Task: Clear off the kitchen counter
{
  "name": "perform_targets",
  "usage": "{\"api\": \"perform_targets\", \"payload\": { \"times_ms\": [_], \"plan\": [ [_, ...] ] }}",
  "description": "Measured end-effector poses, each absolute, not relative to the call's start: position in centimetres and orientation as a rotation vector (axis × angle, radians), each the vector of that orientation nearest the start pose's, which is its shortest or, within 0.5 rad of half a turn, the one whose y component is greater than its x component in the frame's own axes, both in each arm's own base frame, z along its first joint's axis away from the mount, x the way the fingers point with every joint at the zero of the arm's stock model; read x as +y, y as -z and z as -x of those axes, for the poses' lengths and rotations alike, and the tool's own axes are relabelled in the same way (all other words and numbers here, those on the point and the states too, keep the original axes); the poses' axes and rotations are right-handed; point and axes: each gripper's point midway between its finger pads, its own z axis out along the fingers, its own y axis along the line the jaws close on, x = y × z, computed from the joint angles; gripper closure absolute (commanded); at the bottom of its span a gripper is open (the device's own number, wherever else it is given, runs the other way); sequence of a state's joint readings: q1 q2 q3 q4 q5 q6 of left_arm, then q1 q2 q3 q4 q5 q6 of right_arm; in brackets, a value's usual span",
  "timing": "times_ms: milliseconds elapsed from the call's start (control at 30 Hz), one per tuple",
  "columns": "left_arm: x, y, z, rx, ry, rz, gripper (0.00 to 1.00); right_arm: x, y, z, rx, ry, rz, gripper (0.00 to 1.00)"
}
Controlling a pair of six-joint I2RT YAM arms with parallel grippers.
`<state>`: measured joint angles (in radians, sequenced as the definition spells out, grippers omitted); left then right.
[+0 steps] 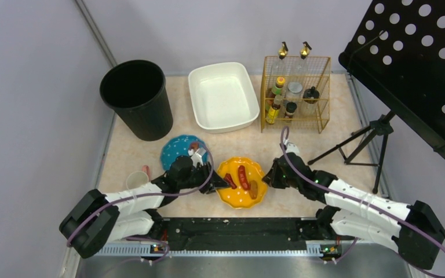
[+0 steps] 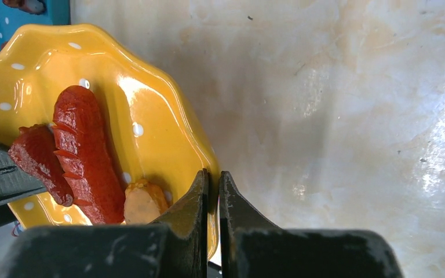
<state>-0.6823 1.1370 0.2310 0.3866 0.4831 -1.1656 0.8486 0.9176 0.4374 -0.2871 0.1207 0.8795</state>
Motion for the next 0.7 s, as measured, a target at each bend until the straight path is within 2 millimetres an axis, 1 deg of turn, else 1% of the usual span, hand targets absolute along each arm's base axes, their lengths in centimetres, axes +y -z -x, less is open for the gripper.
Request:
{"api": "perform_targets", "payload": {
  "times_ms": [100,200,333,467,533,600,700],
  "plan": [
    [-26.9,-9.0,-15.0,2.428,1.511,0.25,1.0,20.8,-8.0,-17.3,2.429,-0.675,-0.078,1.0],
    [-26.9,-9.8,-15.3,2.409,1.521,0.26,1.0,20.8,-9.1,-17.8,2.413,-0.66,-0.061,1.0],
    [-26.8,-11.3,-15.7,2.361,1.547,0.277,1.0,21.0,-10.9,-18.5,2.38,-0.657,-0.041,1.0],
    [-26.7,-12.4,-15.9,2.324,1.571,0.295,1.0,21.1,-12.4,-19.0,2.355,-0.655,-0.016,0.91],
    [-26.6,-12.9,-16.0,2.309,1.584,0.308,1.0,21.2,-13.2,-19.2,2.341,-0.656,-0.001,0.84],
    [-26.6,-13.6,-16.2,2.289,1.601,0.324,1.0,21.3,-13.9,-19.4,2.325,-0.659,0.019,0.81],
    [-26.2,-14.3,-16.7,2.268,1.591,0.37,1.0,21.6,-15.0,-19.7,2.303,-0.672,0.044,0.74]
  ]
}}
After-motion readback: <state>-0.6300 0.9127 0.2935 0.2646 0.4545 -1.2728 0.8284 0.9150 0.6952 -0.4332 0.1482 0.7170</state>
